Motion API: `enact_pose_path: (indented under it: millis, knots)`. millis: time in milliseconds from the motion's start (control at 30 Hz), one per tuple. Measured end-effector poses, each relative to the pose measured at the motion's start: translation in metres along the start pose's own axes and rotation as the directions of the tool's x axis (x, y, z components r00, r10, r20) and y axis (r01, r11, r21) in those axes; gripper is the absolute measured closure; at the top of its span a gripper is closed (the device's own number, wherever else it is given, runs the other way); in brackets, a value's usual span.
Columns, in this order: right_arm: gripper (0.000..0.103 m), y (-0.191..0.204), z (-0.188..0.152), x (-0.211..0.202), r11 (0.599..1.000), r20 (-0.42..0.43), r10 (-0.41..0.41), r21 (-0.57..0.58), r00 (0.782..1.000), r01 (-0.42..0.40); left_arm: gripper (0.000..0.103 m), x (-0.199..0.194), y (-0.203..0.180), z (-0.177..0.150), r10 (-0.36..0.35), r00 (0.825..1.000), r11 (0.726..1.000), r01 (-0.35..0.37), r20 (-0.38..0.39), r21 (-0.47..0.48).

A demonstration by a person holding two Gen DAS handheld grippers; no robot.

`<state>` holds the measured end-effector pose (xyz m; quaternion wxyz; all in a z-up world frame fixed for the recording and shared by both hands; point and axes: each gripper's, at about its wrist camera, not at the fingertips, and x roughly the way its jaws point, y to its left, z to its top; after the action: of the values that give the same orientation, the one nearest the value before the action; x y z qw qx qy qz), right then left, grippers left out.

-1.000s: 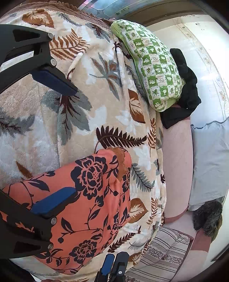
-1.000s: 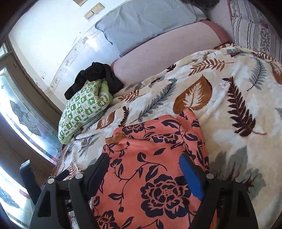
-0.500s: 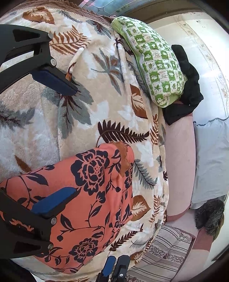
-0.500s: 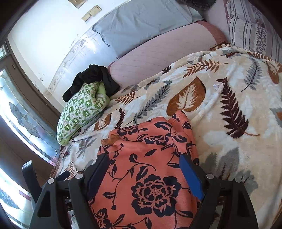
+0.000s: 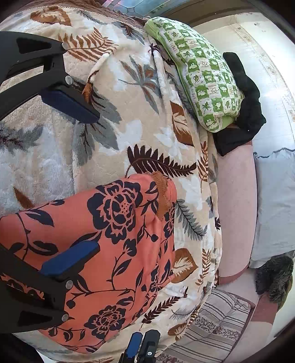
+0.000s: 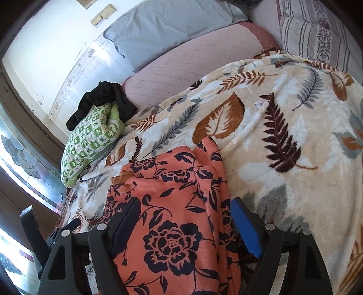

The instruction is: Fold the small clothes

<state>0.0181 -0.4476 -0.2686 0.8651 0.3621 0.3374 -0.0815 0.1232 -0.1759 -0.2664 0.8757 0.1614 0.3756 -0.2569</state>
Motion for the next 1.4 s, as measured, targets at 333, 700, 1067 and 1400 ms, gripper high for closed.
enact_pose_path:
  millis: [333,700,1067,1400]
  knots:
    - [0.037,0.02,-0.004,-0.012,0.994,0.062,0.063,-0.093,0.996,-0.057,0.0,0.01,0.001,-0.002,-0.006,0.999,1.0,0.005,-0.037,-0.023]
    - [0.054,0.033,-0.024,0.039,0.979,-0.154,-0.067,-0.2,0.986,0.035,0.0,0.015,0.003,-0.003,-0.024,0.998,0.999,0.021,-0.058,-0.042]
    - [0.035,-0.002,0.001,0.003,1.0,-0.006,-0.008,-0.001,1.0,0.008,0.0,0.002,0.012,0.003,-0.038,0.999,0.996,0.037,-0.005,-0.083]
    - [0.035,0.0,-0.001,0.005,1.0,-0.023,0.003,-0.014,1.0,-0.003,0.0,0.007,0.018,0.001,-0.025,0.999,0.994,0.022,-0.022,-0.107]
